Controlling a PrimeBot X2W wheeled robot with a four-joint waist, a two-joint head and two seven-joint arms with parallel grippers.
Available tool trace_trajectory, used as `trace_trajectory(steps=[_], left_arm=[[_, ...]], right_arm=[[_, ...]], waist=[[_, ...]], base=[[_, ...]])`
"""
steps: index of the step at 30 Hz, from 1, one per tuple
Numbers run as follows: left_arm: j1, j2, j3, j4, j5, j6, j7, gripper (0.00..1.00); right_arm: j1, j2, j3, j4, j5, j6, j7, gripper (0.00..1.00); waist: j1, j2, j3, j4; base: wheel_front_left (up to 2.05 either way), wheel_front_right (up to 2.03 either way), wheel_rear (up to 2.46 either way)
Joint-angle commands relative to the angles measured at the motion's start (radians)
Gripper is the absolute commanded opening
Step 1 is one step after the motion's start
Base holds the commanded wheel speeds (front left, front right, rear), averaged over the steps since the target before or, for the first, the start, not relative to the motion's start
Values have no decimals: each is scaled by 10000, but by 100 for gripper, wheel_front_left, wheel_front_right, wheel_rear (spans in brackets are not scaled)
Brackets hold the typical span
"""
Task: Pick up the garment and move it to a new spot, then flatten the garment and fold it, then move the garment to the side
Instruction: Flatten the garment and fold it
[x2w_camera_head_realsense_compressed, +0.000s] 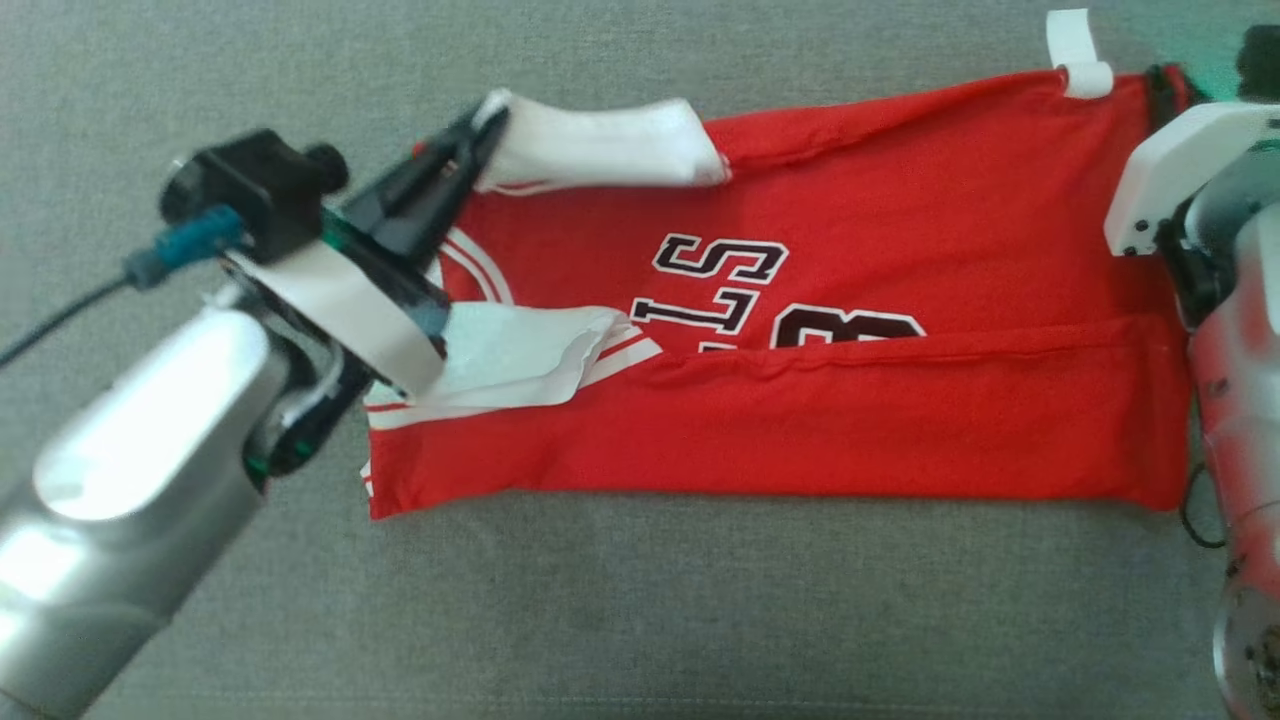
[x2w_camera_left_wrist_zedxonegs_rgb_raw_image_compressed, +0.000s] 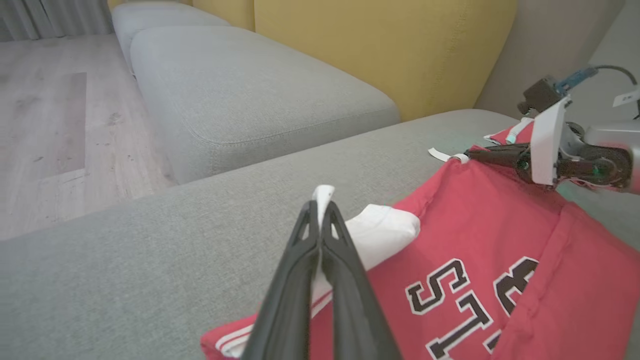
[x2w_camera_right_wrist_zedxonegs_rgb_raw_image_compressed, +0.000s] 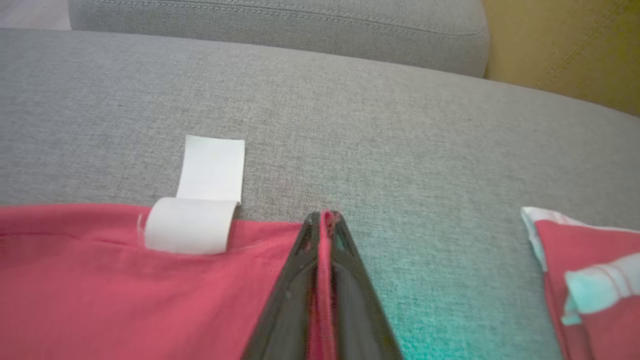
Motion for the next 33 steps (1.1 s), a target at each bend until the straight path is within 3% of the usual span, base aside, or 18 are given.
trace_trajectory(steps=[1,12,21,26,27,33], left_arm=[[-568,527,624,-93,-89,88,-99,0],[-1279,377,1324,1188,-442,339,-413,0],[-3047,71,1710,3450,-56,79,-1029,0],[-4163,-247,1822,4718,262,-81,-1644,0],[-4572,-467,1906,5164,487,54,-2035,0],[-4896,-1103,1819,6005,832,-125,-2400,0]], right_arm=[[-36,-120,277,27,115,-9,-82,0],[-1048,-35,1761,285,1644,-9,-1094,0],[-1967,-221,3058,-274,3297,-9,-1448,0],[-2606,-495,3222,-325,3954,-9,-1782,0],[-2831,-586,3172,-255,4078,-9,-2071,0],[-2989,-576,3001,133,4348,-9,-2656,0]], waist=[[-1,0,-83,-69],[-1,0,-645,-693],[-1,0,-383,-997],[-1,0,-29,-970],[-1,0,67,-905],[-1,0,126,-712]], base=[[0,0,0],[0,0,0],[0,0,0],[0,0,0],[0,0,0],[0,0,0]])
